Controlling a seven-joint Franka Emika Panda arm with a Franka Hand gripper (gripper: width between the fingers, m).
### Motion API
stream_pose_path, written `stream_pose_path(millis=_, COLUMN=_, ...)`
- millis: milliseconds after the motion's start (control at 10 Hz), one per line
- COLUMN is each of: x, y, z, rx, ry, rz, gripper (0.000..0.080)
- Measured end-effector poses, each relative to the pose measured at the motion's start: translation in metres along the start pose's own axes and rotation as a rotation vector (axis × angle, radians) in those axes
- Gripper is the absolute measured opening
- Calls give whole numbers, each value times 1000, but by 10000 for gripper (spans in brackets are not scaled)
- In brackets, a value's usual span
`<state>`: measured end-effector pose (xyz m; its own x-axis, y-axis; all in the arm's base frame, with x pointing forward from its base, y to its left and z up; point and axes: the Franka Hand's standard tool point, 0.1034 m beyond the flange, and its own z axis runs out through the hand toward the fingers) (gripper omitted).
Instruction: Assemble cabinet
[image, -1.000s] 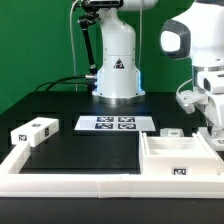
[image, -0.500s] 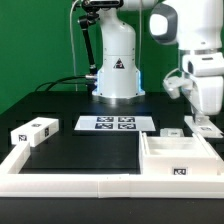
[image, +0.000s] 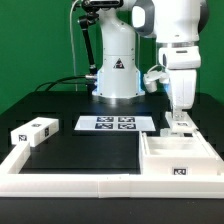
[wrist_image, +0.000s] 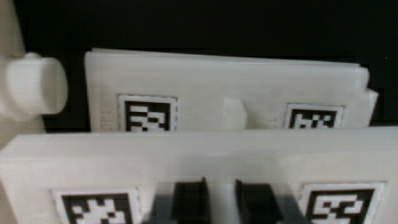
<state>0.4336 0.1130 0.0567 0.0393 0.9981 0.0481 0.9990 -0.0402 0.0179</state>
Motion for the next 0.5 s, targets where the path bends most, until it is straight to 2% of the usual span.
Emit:
stream_pose_path(millis=100, x=0, y=1, z=0, rx=0, ry=0, rz=1, gripper=68)
stream_pose_path(millis=300, x=-6, y=11, z=-4, rx=-5, ry=-4, rz=13, gripper=68)
stream_pose_path(millis=500, x=-8, y=14, z=-4, rx=-7, ry=-3, rz=19, gripper=69)
